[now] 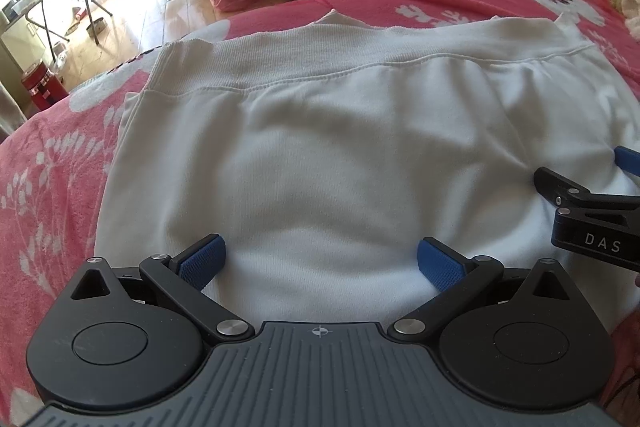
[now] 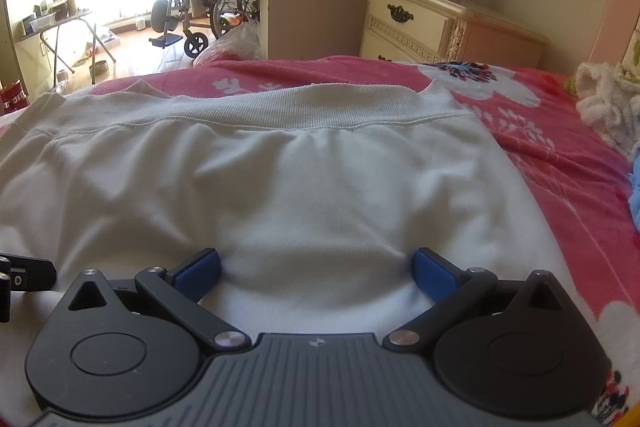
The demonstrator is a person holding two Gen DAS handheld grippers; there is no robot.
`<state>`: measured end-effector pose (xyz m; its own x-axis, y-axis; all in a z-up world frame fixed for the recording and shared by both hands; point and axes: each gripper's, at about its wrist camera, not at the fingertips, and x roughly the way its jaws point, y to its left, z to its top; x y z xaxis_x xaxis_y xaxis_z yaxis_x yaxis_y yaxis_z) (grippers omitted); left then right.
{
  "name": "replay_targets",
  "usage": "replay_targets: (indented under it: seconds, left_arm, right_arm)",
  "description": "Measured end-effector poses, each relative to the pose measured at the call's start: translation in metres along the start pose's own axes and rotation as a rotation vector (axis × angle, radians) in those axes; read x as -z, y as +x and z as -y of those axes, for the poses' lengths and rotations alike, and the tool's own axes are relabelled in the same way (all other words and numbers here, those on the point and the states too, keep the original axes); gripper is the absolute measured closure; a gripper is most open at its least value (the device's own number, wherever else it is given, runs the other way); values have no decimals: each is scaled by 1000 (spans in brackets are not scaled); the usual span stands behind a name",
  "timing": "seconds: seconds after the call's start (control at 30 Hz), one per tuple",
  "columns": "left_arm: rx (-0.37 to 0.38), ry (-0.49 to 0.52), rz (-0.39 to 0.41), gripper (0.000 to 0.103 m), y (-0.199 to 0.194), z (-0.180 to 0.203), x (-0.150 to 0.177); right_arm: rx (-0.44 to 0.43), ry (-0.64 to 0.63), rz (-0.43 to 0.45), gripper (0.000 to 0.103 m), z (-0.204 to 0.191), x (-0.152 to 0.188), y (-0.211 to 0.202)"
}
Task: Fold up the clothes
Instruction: 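Press both open grippers onto the sweatshirt beside its ribbed hem, then close the left gripper on the sweatshirt's side edge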
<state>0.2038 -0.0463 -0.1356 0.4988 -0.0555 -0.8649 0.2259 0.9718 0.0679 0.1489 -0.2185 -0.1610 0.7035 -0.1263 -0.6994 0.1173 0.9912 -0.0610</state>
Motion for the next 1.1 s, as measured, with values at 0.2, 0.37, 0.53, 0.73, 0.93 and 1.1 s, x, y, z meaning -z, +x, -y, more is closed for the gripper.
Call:
replay_targets:
  seconds: [0.2,0.37,0.53,0.73,0.93,1.1]
  left_arm:
    - [57,-12,8,0,-5,-9,-2]
    - [136,-99,63,0,-18,-33,-8]
    - [113,-214,149,0,-33,-79,-10]
    - [21,-295,137,2,-30,-124,1]
    - [76,-289,62,38,-9,-139,-4]
    - [122,-270,91,40,-3,-146,-11]
  right_arm:
    - [-3,-3,3,0,0,1,0]
    - [-8,-7,4,0,0,1,-1]
    - [-14,-9,2,0,1,0,0]
    - [-15,-12,4,0,1,1,0]
    - [-12,-14,-1,0,0,0,0]
    - [-11,-16,2,0,-1,1,0]
